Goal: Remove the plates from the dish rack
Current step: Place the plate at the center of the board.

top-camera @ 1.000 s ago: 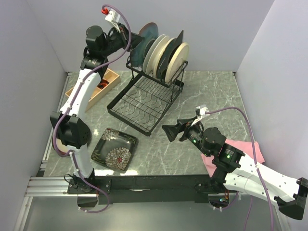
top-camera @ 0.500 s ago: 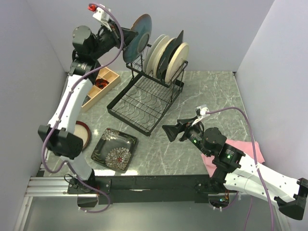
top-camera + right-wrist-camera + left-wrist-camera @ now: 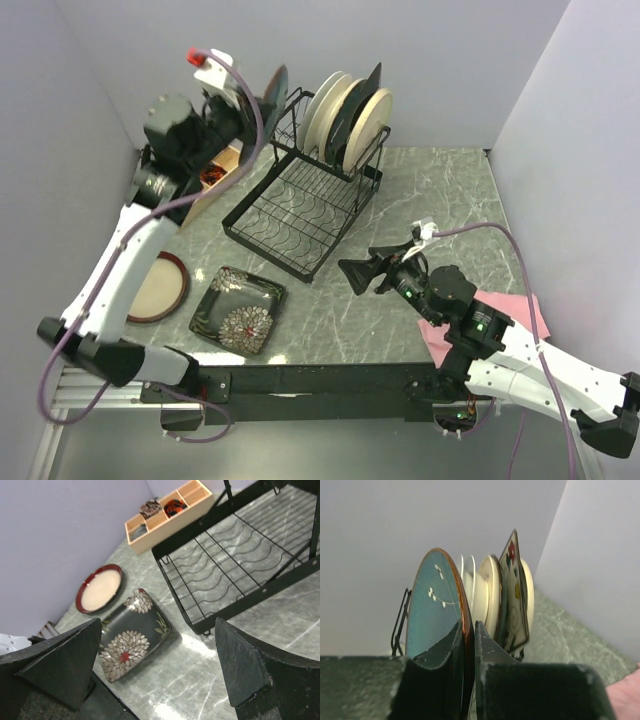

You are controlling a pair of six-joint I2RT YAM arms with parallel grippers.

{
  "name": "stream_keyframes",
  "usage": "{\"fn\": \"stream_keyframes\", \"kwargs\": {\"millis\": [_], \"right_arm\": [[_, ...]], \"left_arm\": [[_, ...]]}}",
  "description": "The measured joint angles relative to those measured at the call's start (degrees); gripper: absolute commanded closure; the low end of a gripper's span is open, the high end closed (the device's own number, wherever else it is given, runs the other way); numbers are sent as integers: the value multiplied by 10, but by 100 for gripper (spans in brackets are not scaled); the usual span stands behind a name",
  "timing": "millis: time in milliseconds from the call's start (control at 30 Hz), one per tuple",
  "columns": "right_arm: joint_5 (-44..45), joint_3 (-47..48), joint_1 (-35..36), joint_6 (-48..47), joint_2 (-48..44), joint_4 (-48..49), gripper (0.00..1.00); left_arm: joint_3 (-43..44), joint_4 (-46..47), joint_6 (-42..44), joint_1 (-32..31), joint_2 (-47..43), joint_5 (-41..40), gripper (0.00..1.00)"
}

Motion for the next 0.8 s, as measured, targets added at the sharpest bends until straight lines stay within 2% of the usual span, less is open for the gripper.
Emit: {"fn": "stream_keyframes", "kwargs": {"millis": [233,500,667,800], "right_arm": [[-6,35,0,13,-32,-23,0],[16,71,1,24,-113,-73,0],[52,96,1,23,-157,-101,0],[75,114,1,16,-163,-119,0]], "left_arm": [[-77,-89,80,-157,-110,-170,99],[-186,-157,93,-315,-227,-372,99],[-281,-187,86,-398,-279,-443,99],[-301,-209,80,-459,-271,-489,99]]}}
